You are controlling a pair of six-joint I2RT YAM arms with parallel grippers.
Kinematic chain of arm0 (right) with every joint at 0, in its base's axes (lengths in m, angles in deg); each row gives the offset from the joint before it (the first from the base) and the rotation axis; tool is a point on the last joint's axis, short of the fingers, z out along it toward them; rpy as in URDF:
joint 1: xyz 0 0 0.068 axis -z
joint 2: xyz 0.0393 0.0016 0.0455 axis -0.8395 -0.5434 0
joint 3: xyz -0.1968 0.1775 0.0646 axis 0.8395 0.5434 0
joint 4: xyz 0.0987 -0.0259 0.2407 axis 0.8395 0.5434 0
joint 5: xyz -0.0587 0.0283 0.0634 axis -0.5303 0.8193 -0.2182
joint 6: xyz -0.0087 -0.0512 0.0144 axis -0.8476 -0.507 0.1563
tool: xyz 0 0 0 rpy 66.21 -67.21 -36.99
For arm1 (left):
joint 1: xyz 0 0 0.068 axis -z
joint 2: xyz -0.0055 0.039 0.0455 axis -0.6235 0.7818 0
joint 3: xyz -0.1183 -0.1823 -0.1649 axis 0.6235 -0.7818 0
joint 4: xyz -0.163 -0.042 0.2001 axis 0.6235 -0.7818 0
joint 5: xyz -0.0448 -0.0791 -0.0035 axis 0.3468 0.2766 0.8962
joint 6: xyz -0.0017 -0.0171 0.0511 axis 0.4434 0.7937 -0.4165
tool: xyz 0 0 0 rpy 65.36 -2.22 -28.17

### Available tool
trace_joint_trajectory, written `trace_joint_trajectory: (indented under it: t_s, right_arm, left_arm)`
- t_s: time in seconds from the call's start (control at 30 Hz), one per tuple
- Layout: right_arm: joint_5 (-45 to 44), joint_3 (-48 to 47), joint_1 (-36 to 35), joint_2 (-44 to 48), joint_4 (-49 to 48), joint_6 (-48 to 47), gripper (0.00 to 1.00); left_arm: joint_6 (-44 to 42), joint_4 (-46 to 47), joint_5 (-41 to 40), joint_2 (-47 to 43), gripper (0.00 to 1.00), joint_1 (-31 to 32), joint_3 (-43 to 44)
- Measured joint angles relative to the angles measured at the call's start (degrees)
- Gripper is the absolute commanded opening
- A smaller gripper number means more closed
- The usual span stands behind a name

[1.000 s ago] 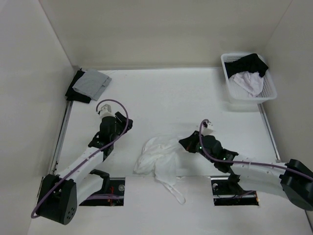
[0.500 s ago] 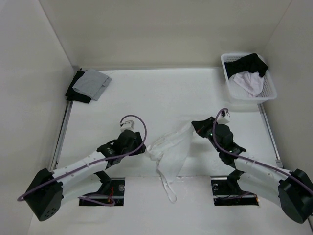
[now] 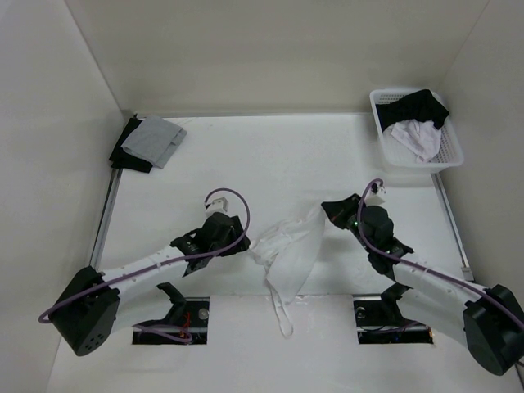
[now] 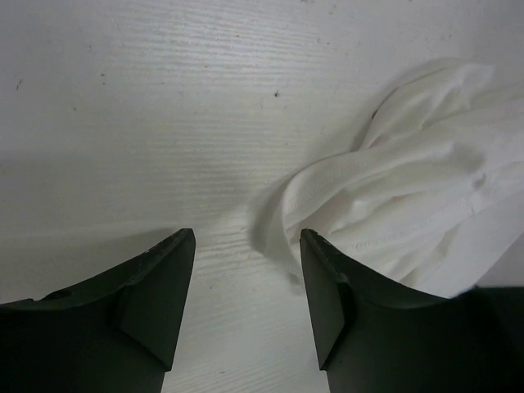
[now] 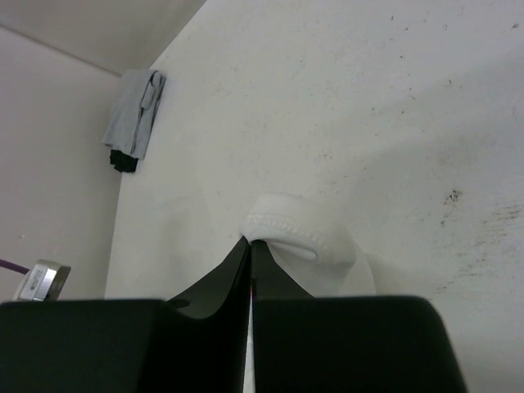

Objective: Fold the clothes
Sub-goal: Flatten the tank top out

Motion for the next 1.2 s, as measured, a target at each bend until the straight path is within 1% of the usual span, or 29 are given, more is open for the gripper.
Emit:
trace_joint_trajectory:
  t_s: [0.07,0.23,0.3,0.37,0.4,0.47,0.6,0.7,0.73,0.8,0.9,0.93,0.97,1.0,1.03,1.1,1.13,1.2]
  right_arm:
    - [0.24,0.0,0.0,-0.39,0.0,-0.02,0.04]
    - [0.42,0.0,-0.02,-1.53,0.0,-0.02,0.04]
    - [0.48,0.02,-0.02,-1.66,0.0,-0.02,0.04]
    - [0.48,0.02,-0.02,-1.66,-0.13,-0.04,0.04]
    - [0.48,0.02,-0.02,-1.66,-0.15,-0.04,0.04]
    - [0.5,-0.04,-0.02,-2.01,-0.42,-0.04,0.04]
    - [1.2,-2.36,0.28,-4.83,-0.28,-0.37,0.04]
    - [1.6,-8.61,1.36,-8.85,-0.07,-0.94,0.03]
    - [2.05,-11.72,1.9,-10.54,0.04,-1.2,0.03]
    - [3.28,-19.21,3.41,-14.73,0.13,-1.49,0.03]
    - [6.38,-33.33,5.86,-20.22,0.31,-1.4,0.03]
    - [7.15,-36.26,6.25,-20.39,0.26,-1.33,0.03]
    - [7.72,-38.91,6.4,-20.33,0.48,-1.29,0.03]
    - [8.55,-42.03,6.38,-19.69,0.35,-1.29,0.03]
    - [9.05,-43.3,6.36,-18.86,0.26,-1.29,0.03]
    - [10.01,-43.32,6.25,-15.72,0.57,-1.36,0.04]
    - [10.23,-42.51,6.14,-14.36,0.31,-1.36,0.04]
    - [10.32,-37.48,5.44,-9.77,0.37,-1.36,0.05]
  left_arm:
    - [0.04,1.81,0.44,2.58,0.52,-0.48,0.59]
    - [0.07,6.14,2.6,8.33,0.38,-0.26,1.88]
    - [0.0,6.78,3.37,9.27,0.26,-0.02,2.14]
    - [-0.09,6.99,3.93,9.68,0.13,0.09,2.19]
    - [-0.15,6.95,4.22,9.73,0.09,0.04,2.19]
    - [-0.35,6.6,4.48,9.7,0.05,-0.17,2.58]
    - [-1.57,5.55,4.98,9.68,0.0,-2.69,6.64]
    - [-3.28,5.2,5.09,9.81,0.0,-6.58,13.79]
    - [-3.58,5.29,5.11,9.97,0.0,-7.69,15.67]
    - [-4.24,4.94,5.05,11.54,0.0,-11.15,22.45]
    - [-4.55,5.2,4.09,14.84,0.0,-17.11,36.3]
    - [-4.7,5.57,3.69,14.97,0.0,-18.16,39.34]
    - [-5.03,6.16,3.08,14.69,0.0,-19.43,44.46]
    - [-5.31,6.67,2.84,14.27,0.0,-19.65,46.27]
    - [-5.73,7.28,2.56,13.42,0.0,-19.85,47.98]
    - [-6.29,7.91,1.97,10.38,0.01,-20.15,48.61]
    - [-6.43,7.96,1.73,9.11,0.01,-20.24,48.37]
    - [-6.43,9.51,0.76,5.68,0.01,-20.55,44.59]
